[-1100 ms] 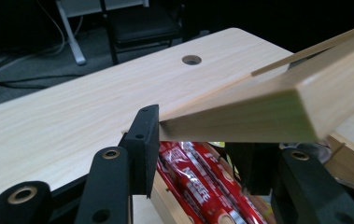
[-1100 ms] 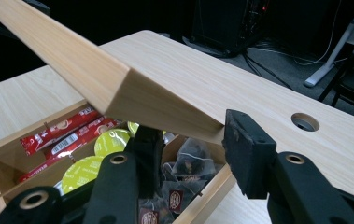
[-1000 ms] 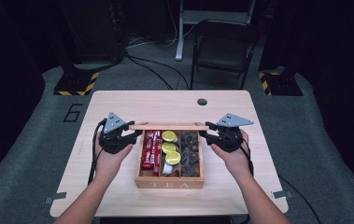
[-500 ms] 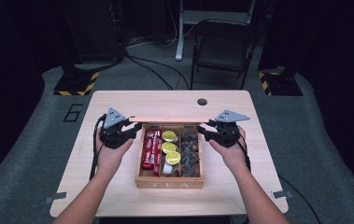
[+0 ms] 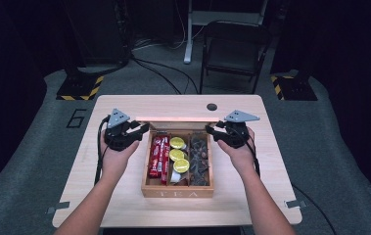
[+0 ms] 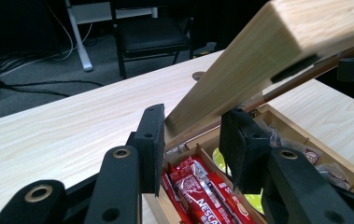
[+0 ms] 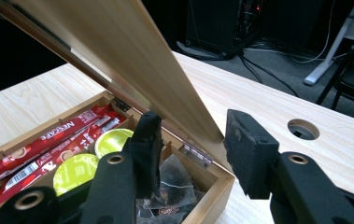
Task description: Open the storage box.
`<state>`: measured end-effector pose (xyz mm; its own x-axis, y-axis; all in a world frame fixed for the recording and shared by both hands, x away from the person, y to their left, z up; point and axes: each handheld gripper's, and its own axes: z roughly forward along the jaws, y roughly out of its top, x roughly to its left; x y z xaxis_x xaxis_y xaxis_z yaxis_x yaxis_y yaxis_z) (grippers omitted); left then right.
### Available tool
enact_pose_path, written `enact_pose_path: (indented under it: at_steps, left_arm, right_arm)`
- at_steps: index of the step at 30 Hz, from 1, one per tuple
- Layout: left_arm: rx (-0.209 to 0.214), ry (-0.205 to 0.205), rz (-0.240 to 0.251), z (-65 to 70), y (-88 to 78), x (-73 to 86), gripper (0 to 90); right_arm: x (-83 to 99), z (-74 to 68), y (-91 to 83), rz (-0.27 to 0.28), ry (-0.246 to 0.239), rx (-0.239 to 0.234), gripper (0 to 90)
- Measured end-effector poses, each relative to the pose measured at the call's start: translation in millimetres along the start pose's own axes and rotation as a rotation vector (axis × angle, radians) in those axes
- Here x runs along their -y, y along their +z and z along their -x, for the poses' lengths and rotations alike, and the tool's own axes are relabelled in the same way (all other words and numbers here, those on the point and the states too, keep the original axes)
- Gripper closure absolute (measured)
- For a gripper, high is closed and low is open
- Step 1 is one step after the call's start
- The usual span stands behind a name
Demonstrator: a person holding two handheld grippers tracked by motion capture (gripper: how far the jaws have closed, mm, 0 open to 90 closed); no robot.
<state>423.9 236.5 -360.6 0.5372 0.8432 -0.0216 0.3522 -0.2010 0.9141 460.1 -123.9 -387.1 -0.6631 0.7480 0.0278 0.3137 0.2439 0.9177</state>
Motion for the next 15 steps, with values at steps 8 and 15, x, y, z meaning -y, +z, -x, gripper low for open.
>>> enact_pose_path:
  at_steps: [8,15]
  left_arm:
    - [0.019,-0.050,0.003,0.2,-1.7,7.1,59.2]
    - [0.017,-0.056,-0.036,1.8,1.6,23.6,58.5]
  right_arm:
    - [2.8,0.6,0.6,-0.004,0.011,-0.014,55.1]
    - [4.6,-4.1,-1.7,-0.021,-0.004,0.000,55.3]
